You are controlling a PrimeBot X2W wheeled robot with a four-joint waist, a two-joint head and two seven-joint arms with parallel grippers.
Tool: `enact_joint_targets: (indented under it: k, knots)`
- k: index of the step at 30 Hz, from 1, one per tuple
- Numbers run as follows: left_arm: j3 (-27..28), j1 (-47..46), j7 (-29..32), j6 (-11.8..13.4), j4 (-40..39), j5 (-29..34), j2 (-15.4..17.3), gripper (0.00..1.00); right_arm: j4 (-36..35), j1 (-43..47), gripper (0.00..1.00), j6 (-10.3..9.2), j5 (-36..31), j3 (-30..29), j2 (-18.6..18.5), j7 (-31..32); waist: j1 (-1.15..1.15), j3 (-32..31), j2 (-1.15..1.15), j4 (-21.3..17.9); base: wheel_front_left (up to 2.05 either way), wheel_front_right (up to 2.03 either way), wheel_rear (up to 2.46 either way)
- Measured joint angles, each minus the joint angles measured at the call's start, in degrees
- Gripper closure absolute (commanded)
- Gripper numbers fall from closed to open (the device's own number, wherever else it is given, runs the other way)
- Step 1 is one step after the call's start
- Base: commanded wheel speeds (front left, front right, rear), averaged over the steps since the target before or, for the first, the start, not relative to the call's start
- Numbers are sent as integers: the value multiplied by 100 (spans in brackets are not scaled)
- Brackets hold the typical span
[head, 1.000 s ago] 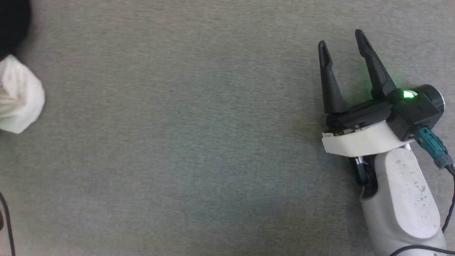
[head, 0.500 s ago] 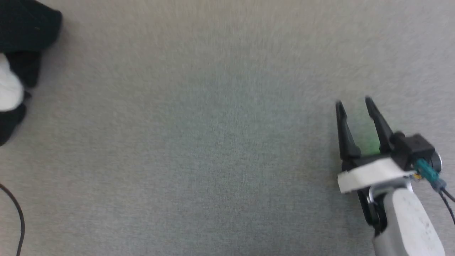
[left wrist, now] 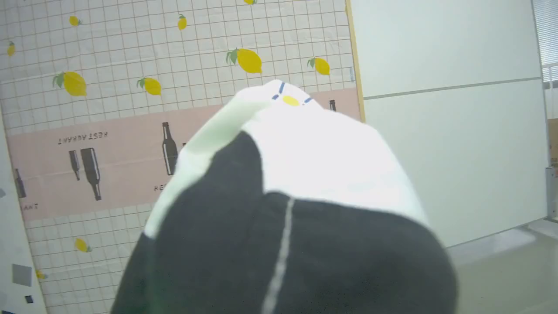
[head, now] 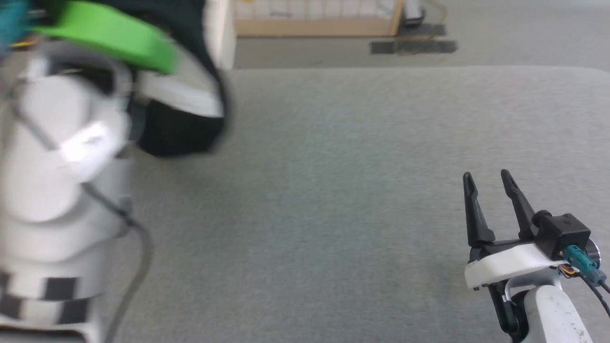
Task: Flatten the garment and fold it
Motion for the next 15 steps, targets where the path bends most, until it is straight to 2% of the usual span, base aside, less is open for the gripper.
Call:
enact_joint_targets:
  k: [5,8,12,15]
  knots:
    - [-625,-243,1,-179,380,-171,-831,100,1,23,0,0,1,42,-5,0,0,-188,0,-405,0,0,0]
    - [-927,-259,48,-255,767,-224,-1192,100,2,24,0,0,20,115,-5,0,0,-233,0,-649,0,0,0]
    - [-1322,-79,503,-335,1579,-338,-1367,100,8,23,0,0,38,190,-5,10,0,-248,0,-953,0,0,0]
    - [-1681,294,1287,-461,2334,-516,-1404,100,14,24,0,0,44,209,-5,38,0,-234,0,-1149,0,0,0]
